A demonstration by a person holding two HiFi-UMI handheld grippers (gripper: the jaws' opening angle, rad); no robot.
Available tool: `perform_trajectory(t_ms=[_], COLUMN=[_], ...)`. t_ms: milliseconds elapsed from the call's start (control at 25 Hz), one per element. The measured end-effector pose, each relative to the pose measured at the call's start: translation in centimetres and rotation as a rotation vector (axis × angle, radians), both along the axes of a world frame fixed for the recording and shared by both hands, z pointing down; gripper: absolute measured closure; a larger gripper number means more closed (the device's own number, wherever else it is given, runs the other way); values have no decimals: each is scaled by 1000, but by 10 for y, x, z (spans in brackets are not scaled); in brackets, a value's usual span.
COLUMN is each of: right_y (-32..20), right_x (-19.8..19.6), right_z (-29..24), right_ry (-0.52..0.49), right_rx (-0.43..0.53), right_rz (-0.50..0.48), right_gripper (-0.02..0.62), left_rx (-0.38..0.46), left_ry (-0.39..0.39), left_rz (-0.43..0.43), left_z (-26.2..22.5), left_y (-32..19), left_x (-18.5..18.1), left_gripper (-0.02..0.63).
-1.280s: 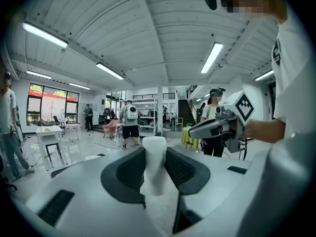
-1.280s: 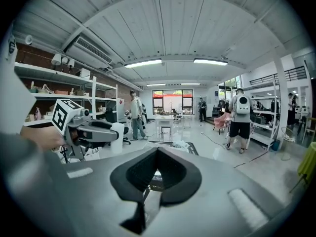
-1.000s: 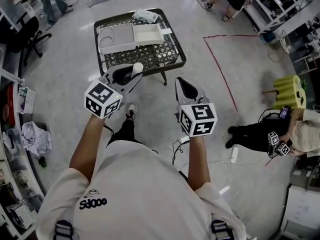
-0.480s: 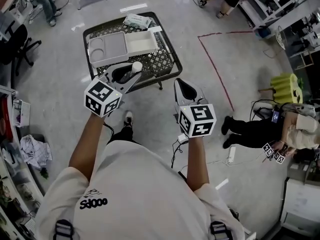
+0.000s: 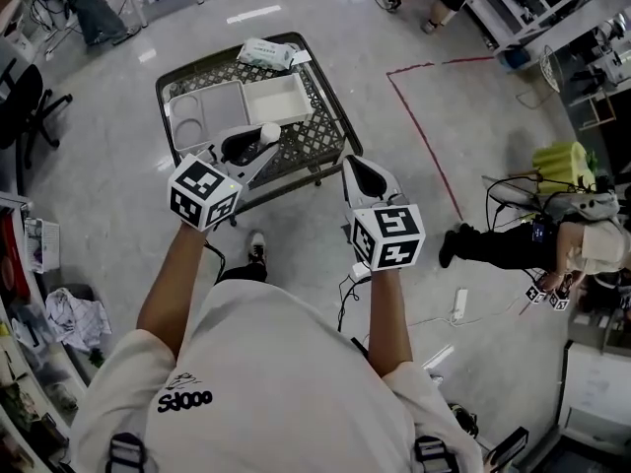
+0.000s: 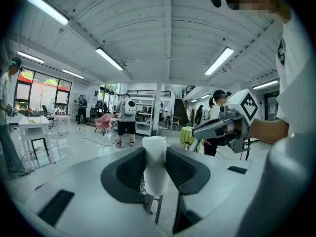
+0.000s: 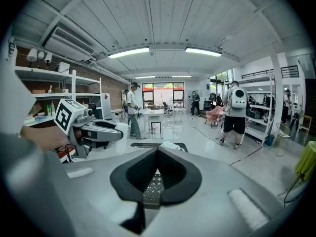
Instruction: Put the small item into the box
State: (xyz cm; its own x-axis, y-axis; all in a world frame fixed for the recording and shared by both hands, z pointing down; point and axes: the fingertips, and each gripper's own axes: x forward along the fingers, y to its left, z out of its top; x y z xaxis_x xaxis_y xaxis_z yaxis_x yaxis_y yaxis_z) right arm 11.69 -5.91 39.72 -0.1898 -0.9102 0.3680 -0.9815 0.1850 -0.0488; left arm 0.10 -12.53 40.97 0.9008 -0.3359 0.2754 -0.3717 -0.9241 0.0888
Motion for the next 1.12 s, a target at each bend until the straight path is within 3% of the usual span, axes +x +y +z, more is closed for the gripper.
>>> perform_trajectory(t_ms=[640,1120], right_y=[-70,-93], right_x=[-11,11], right_z=[6,13], right_ry=[-1,5], right_rx=[-14,-26], right_rz=[50,52], right_gripper=[585,586], left_rx=[-50,-61], left_ry=[-15,-31], left_rz=[61,63], left_z=[19,25], left_y=[-76,-104], left_x=[-5,18], left_gripper=[483,483])
